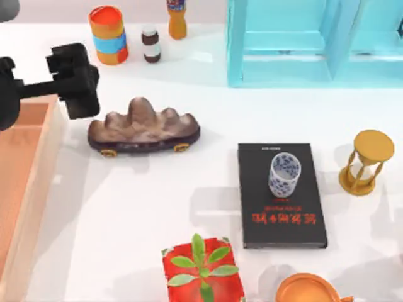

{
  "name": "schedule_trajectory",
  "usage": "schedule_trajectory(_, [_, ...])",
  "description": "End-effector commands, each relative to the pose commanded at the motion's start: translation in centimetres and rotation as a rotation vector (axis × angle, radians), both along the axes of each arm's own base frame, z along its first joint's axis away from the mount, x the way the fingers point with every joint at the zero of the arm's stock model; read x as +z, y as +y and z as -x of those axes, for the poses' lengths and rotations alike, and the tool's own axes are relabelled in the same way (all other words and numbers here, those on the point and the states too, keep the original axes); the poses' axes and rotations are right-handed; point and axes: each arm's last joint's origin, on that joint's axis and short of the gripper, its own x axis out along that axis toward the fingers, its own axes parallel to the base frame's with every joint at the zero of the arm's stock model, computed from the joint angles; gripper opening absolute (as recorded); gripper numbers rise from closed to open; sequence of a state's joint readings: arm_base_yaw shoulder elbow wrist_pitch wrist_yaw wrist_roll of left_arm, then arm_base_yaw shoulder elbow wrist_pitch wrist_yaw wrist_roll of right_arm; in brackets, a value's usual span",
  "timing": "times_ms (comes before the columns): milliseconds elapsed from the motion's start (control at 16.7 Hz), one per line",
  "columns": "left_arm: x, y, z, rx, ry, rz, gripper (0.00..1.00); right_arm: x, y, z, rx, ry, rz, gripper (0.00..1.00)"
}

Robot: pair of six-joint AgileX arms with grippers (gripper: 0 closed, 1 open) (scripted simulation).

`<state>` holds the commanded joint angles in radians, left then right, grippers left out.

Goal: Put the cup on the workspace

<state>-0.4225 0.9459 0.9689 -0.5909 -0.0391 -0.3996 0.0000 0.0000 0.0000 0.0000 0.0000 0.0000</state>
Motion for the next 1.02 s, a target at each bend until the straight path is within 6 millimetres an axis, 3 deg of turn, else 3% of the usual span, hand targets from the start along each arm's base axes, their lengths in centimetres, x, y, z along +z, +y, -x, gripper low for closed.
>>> schedule_trajectory(240, [3.1, -7.3, -5.4, -0.036, 0.243, -0.017, 1.0, 0.0, 0.0, 0.0, 0.0, 0.0, 0.0, 1.0])
schedule_trajectory(420, [3.0, -14.2, -8.5, -0.038, 0.394, -0.073, 1.0, 0.0, 0.0, 0.0, 0.0, 0.0, 0.0, 1.0])
schedule_trajectory(720, [-1.1, -25.2, -10.2, -0.011, 0.557, -0.21, 1.0, 0.0, 0.0, 0.0, 0.0, 0.0, 0.0, 1.0])
schedule_trajectory(840, [-3.3, -28.5, -9.8, 0.004, 0.592, -0.265, 1.0, 0.0, 0.0, 0.0, 0.0, 0.0, 0.0, 1.0])
schedule_trajectory(1020, [-6.2, -31.8, -9.0, 0.022, 0.621, -0.331, 1.0, 0.0, 0.0, 0.0, 0.0, 0.0, 0.0, 1.0])
